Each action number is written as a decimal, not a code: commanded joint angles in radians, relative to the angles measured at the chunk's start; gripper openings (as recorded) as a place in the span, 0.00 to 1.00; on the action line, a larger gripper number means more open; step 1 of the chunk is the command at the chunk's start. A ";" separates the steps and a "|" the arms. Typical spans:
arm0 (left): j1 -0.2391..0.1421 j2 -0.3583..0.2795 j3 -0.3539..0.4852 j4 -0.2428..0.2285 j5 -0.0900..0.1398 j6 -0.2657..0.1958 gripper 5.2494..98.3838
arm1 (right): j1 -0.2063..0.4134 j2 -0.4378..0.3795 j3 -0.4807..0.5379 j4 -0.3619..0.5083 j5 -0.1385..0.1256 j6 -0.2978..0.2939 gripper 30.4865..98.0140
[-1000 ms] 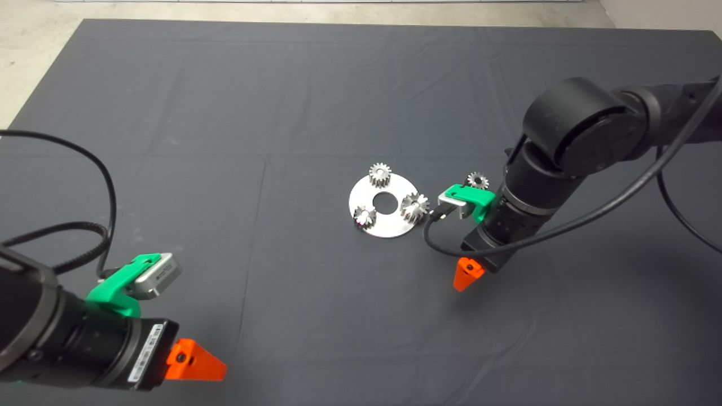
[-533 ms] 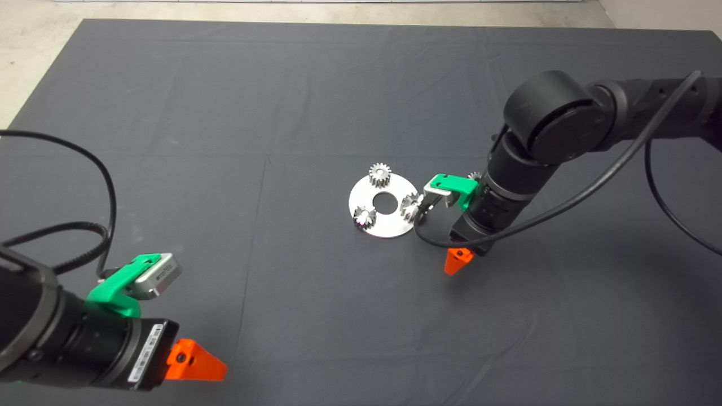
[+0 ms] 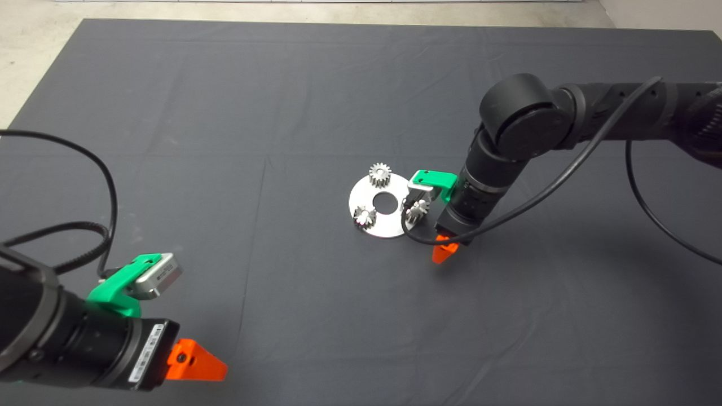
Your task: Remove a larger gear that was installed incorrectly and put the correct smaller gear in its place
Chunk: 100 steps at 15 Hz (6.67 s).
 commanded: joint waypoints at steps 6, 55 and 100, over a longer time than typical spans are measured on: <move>-0.011 0.000 0.017 -0.021 0.001 0.003 0.99 | 0.008 0.082 -0.141 -0.115 -0.128 -0.127 0.99; -0.011 -0.003 0.018 -0.021 0.001 0.003 0.99 | -0.027 0.191 -0.292 -0.196 -0.128 -0.125 0.44; -0.011 -0.005 0.018 -0.023 0.001 0.000 0.99 | 0.154 0.129 -0.166 -0.088 -0.128 -0.112 0.31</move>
